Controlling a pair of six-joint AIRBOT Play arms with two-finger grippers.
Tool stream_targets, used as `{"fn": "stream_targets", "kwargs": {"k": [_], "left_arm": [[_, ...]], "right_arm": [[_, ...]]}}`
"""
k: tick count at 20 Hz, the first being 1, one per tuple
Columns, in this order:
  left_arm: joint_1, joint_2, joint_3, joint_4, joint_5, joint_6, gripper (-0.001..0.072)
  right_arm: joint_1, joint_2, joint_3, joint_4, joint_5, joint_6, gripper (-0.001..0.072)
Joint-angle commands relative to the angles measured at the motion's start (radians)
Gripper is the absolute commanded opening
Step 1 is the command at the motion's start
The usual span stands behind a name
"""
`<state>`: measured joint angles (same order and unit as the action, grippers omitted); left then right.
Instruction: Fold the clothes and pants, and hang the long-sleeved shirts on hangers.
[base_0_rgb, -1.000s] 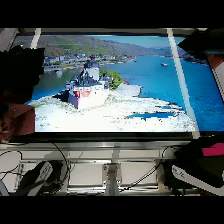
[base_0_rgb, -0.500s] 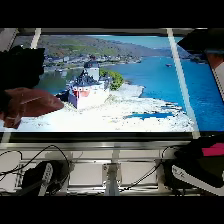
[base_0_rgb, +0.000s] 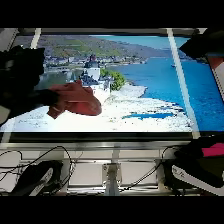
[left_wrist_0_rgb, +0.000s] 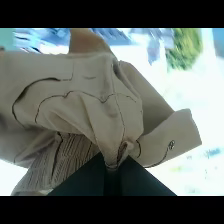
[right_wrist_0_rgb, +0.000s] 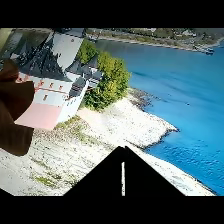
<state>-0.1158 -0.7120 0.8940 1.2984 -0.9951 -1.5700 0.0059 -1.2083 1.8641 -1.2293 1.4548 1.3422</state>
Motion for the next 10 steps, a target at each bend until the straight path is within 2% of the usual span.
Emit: {"fn": "stream_targets", "kwargs": {"k": [1,3,5,10], "left_arm": [[-0.163,-0.137,0.024,0.006,0.0,0.072,0.0014],[-0.251,-0.215,0.056,0.025,0.008,0.097,0.0014],[-0.346,-0.279,0.08,0.025,0.072,0.106,0.0015],[-0.505,-0.372,0.084,0.026,0.357,0.105,0.0017]], "right_arm": [[0.001,0.0,0.0,-0.009,0.018,-0.029,0.0012],[0.001,0.0,-0.001,-0.01,0.014,-0.03,0.0012],[0.001,-0.001,-0.001,-0.012,0.01,-0.051,0.0012],[0.0,-0.002,-0.005,-0.113,-0.009,-0.054,0.0011]]}}
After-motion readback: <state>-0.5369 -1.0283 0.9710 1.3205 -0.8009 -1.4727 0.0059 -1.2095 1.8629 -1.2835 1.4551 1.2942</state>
